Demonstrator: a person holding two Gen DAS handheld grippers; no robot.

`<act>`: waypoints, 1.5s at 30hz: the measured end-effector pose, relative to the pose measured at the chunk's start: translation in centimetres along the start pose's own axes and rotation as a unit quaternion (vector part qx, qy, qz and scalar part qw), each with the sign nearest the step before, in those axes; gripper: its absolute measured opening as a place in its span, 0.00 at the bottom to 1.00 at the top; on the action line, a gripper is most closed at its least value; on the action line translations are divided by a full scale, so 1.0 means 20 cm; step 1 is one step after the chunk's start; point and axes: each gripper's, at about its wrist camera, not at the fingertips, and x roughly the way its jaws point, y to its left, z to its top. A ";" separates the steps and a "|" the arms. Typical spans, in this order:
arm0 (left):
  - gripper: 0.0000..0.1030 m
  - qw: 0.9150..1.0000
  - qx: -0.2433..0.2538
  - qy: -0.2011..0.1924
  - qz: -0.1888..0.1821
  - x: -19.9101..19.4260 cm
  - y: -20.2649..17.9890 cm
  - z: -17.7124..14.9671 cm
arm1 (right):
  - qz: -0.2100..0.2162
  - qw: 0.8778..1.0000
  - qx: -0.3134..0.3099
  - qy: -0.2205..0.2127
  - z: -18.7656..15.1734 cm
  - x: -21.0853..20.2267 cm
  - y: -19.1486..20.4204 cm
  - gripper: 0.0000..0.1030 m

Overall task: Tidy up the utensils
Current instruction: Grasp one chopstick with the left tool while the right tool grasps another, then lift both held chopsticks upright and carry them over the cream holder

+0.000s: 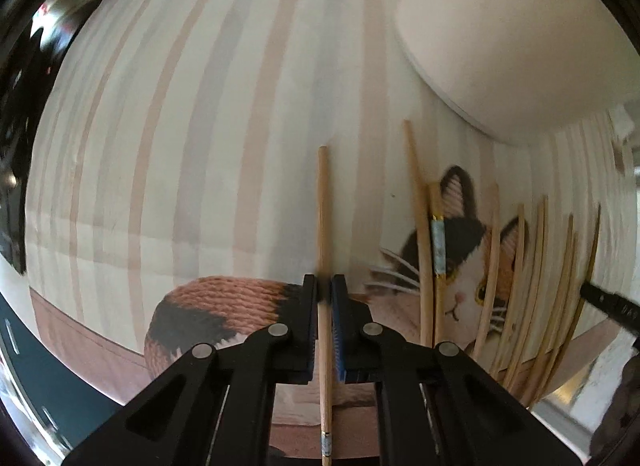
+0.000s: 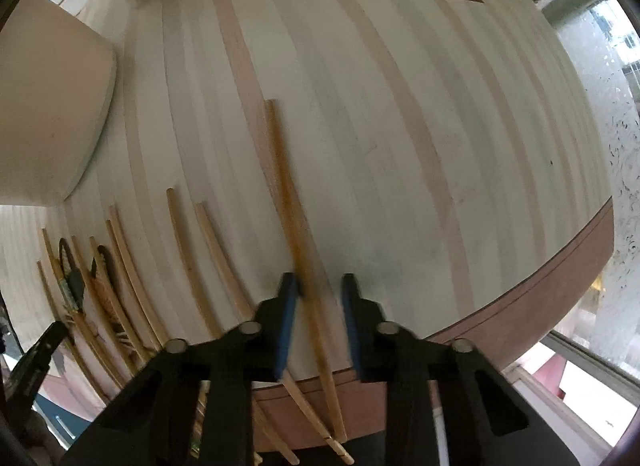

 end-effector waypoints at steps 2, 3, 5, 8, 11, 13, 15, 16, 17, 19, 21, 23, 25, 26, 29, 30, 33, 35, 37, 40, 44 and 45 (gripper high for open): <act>0.04 1.000 -0.019 0.005 -0.006 -0.02 0.04 0.01 | -0.018 1.000 -0.006 -0.002 0.00 0.01 -0.01 0.08; 0.04 1.000 -0.024 0.007 -0.009 -0.05 0.07 0.02 | -0.023 1.000 -0.007 -0.003 0.01 0.00 -0.01 0.07; 0.05 1.000 -0.028 0.009 -0.012 -0.05 0.09 0.02 | -0.014 1.000 -0.004 -0.001 0.04 0.02 -0.02 0.08; 0.06 1.000 -0.023 0.003 0.003 -0.04 0.12 -0.01 | 0.004 1.000 -0.022 0.000 0.06 0.03 -0.02 0.08; 0.06 0.999 -0.022 -0.002 0.026 -0.06 0.07 -0.02 | 0.006 0.998 -0.055 -0.007 0.03 0.04 0.06 0.08; 0.06 0.999 -0.030 0.000 0.029 -0.07 0.06 -0.02 | -0.001 0.997 -0.081 -0.013 -0.01 0.05 0.10 0.08; 0.06 0.999 -0.033 0.001 0.033 -0.07 0.05 -0.02 | -0.005 0.995 -0.102 -0.015 -0.03 0.05 0.12 0.08; 0.06 0.999 -0.034 0.000 0.034 -0.06 0.04 -0.01 | -0.004 0.994 -0.109 -0.014 -0.04 0.06 0.12 0.08; 0.06 0.999 -0.034 0.000 0.036 -0.06 0.02 0.00 | -0.001 0.993 -0.114 -0.013 -0.05 0.06 0.12 0.08; 0.06 0.999 -0.034 -0.002 0.038 -0.04 -0.02 0.00 | 0.003 0.992 -0.124 -0.008 -0.06 0.05 0.14 0.08; 0.05 0.999 -0.035 -0.002 0.040 0.02 -0.11 0.01 | 0.001 0.991 -0.131 -0.005 0.01 0.06 0.16 0.08; 0.05 0.999 -0.037 -0.001 0.039 0.03 -0.11 0.01 | -0.005 0.991 -0.133 -0.007 -0.02 0.06 0.21 0.08; 0.05 0.999 -0.041 -0.002 0.035 0.02 -0.11 0.01 | -0.008 0.991 -0.132 -0.010 0.00 0.06 0.23 0.08; 0.05 0.998 -0.044 -0.002 0.034 0.02 -0.11 0.02 | -0.010 0.991 -0.132 -0.012 -0.01 0.07 0.23 0.08; 0.05 0.998 -0.048 -0.007 0.033 0.02 -0.08 0.01 | -0.010 0.991 -0.132 -0.014 -0.04 0.09 0.24 0.08; 0.05 0.998 -0.053 -0.011 0.033 0.01 -0.08 0.01 | -0.009 0.991 -0.131 -0.014 -0.04 0.09 0.24 0.08; 0.04 0.996 -0.077 -0.028 0.041 -0.02 -0.04 0.00 | 0.003 0.993 -0.115 -0.014 -0.02 0.07 0.22 0.07; 0.04 0.994 -0.083 -0.058 0.051 -0.11 -0.02 -0.01 | 0.012 0.995 -0.097 -0.015 -0.02 0.06 0.19 0.07; 0.04 0.991 -0.085 -0.085 0.060 -0.19 -0.01 -0.01 | 0.022 0.996 -0.084 -0.032 -0.02 0.02 0.17 0.07; 0.04 0.985 -0.097 -0.132 0.058 -0.37 0.00 -0.02 | 0.040 0.995 -0.069 -0.067 -0.04 -0.10 0.14 0.07; 0.04 0.978 -0.103 -0.174 0.047 -0.55 0.00 -0.05 | 0.055 0.990 -0.064 -0.109 -0.09 -0.25 0.14 0.07; 0.04 0.977 -0.104 -0.183 0.044 -0.59 0.00 -0.06 | 0.058 0.989 -0.065 -0.121 -0.11 -0.28 0.15 0.07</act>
